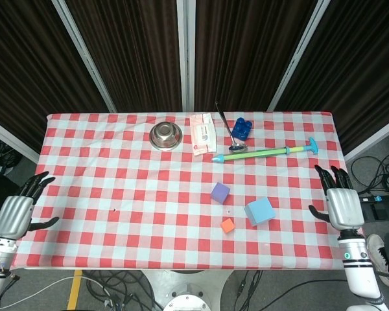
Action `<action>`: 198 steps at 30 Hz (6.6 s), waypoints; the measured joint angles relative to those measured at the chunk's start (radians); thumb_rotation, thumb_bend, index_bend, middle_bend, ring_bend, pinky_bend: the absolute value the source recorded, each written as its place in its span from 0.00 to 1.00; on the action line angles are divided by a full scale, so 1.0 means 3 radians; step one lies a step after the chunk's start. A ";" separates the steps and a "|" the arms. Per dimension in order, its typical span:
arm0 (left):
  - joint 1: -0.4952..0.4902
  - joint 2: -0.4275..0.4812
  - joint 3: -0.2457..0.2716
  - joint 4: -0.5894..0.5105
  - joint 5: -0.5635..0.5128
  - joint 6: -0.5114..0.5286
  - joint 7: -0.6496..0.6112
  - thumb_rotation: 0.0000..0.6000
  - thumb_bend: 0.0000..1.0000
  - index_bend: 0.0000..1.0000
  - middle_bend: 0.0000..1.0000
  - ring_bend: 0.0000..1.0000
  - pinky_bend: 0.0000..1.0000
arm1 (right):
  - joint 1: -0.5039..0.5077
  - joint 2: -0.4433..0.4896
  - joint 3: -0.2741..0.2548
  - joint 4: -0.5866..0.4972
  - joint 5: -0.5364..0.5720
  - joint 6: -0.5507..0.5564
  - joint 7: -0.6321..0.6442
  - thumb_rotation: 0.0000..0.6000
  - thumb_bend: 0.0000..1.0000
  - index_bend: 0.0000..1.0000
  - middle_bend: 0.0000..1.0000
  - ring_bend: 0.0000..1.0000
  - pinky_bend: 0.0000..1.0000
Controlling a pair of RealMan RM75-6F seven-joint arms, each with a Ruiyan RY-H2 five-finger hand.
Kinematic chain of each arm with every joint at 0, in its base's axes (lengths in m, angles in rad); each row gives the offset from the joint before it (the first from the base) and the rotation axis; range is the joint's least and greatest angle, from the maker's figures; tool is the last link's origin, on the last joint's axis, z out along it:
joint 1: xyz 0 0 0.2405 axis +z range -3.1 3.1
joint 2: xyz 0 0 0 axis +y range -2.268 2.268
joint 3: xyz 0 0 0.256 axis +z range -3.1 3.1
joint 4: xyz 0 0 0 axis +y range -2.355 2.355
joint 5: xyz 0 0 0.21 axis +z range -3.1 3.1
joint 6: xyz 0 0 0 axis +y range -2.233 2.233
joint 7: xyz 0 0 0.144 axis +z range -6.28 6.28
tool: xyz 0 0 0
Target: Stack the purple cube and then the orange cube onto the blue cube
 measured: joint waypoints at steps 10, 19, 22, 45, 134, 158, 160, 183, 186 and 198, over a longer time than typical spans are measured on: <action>0.0003 0.0006 -0.0020 0.0015 -0.0027 0.0008 -0.0004 1.00 0.08 0.21 0.19 0.12 0.28 | 0.0637 0.0041 0.0107 0.0290 -0.0268 -0.0738 0.0240 1.00 0.13 0.01 0.25 0.06 0.10; 0.0002 0.0004 -0.0036 0.0067 -0.0075 -0.0027 -0.0030 1.00 0.08 0.20 0.19 0.12 0.28 | 0.1462 0.0159 -0.0030 0.0553 -0.1124 -0.1440 0.0729 1.00 0.10 0.06 0.30 0.06 0.10; 0.0003 -0.0002 -0.0040 0.0086 -0.0094 -0.0039 -0.0030 1.00 0.08 0.21 0.19 0.12 0.28 | 0.1732 0.0161 -0.0130 0.0650 -0.1419 -0.1557 0.0943 1.00 0.10 0.06 0.30 0.06 0.11; 0.0009 -0.0020 -0.0077 0.0172 -0.0244 -0.0167 -0.0021 1.00 0.08 0.21 0.19 0.12 0.28 | 0.2521 -0.0440 -0.0727 0.1696 -0.1954 -0.1589 0.1852 1.00 0.08 0.00 0.32 0.06 0.15; -0.0002 0.0029 -0.0049 0.0099 -0.0235 -0.0312 -0.0118 1.00 0.09 0.21 0.19 0.12 0.28 | 0.2379 0.0874 -0.0635 -0.1027 0.0828 -0.1347 -0.1101 1.00 0.16 0.00 0.47 0.19 0.20; 0.0005 0.0043 -0.0037 0.0068 -0.0194 -0.0255 -0.0112 1.00 0.09 0.22 0.19 0.12 0.28 | 0.1769 0.0817 -0.0829 -0.1283 0.0968 -0.1020 -0.1349 1.00 0.16 0.00 0.47 0.19 0.20; 0.0003 0.0040 -0.0035 0.0071 -0.0193 -0.0259 -0.0108 1.00 0.09 0.21 0.19 0.12 0.28 | 0.1738 0.0810 -0.0833 -0.1263 0.0952 -0.1027 -0.1331 1.00 0.16 0.00 0.47 0.19 0.20; -0.0002 0.0036 -0.0030 0.0097 -0.0193 -0.0267 -0.0168 1.00 0.09 0.22 0.19 0.12 0.28 | 0.1499 0.0496 -0.0722 -0.1205 0.1186 -0.0752 -0.1477 1.00 0.16 0.00 0.47 0.21 0.19; -0.0006 0.0033 -0.0025 0.0101 -0.0188 -0.0274 -0.0173 1.00 0.09 0.22 0.19 0.12 0.28 | 0.1491 0.0459 -0.0704 -0.1204 0.1250 -0.0736 -0.1498 1.00 0.16 0.00 0.47 0.21 0.19; -0.0006 0.0040 -0.0026 0.0107 -0.0189 -0.0274 -0.0202 1.00 0.09 0.22 0.19 0.12 0.28 | 0.1462 0.0228 -0.0610 -0.1146 0.1433 -0.0595 -0.1634 1.00 0.16 0.00 0.48 0.21 0.18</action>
